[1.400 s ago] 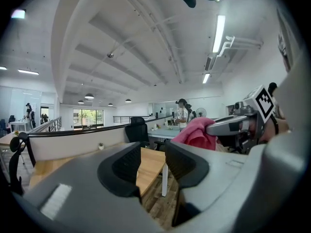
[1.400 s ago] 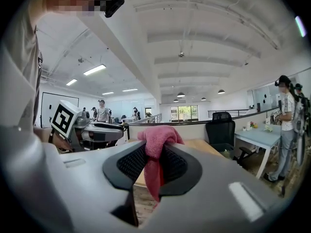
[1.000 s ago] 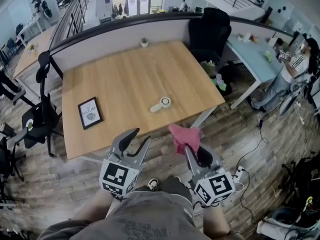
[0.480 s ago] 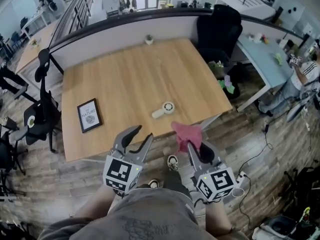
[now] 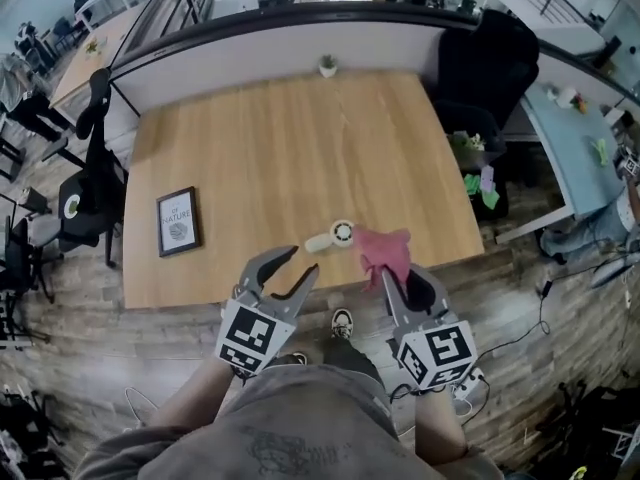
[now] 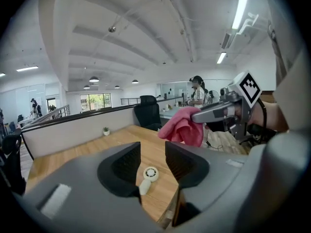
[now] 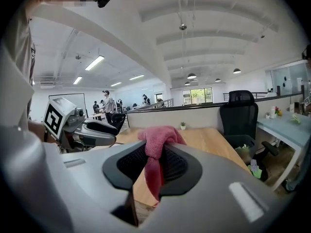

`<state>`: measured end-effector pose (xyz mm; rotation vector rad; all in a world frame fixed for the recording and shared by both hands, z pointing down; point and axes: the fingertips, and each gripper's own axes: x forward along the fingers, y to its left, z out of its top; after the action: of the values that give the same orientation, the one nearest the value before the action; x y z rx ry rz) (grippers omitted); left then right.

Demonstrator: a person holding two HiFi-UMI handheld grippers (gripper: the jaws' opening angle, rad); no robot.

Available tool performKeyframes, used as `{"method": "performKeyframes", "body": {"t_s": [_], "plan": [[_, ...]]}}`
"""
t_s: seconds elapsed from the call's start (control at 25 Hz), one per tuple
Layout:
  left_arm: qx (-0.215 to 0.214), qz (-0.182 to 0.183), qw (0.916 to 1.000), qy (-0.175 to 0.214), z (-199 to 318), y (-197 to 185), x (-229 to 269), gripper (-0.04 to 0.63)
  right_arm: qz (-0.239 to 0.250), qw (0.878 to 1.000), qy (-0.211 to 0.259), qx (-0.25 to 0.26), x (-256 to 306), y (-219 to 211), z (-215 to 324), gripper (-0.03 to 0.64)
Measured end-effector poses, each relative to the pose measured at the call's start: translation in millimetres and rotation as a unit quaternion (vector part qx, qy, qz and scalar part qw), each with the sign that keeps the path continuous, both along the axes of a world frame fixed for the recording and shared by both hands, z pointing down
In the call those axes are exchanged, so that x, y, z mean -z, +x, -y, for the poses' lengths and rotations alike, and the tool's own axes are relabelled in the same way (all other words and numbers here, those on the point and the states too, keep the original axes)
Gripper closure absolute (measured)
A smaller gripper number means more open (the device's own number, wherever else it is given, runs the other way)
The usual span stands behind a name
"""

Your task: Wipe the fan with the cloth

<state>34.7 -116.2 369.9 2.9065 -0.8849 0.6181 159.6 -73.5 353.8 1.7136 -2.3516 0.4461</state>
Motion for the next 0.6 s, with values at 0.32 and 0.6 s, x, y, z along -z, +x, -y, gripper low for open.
{"method": "performKeyframes", "body": {"t_s": [0.32,0.6], "plan": [[0.044,0.028,0.9983,-0.024,47.7,28.9,-25.7,0.431,0.002,0.997,-0.021,0.079,-16.1,32.6,70.2,0.535],[0.072,0.049,0.9956,-0.034,63.7,40.1,-37.3,0.402,0.003,0.991,-0.029,0.13,-29.1,37.4,101.1,0.535]]}}
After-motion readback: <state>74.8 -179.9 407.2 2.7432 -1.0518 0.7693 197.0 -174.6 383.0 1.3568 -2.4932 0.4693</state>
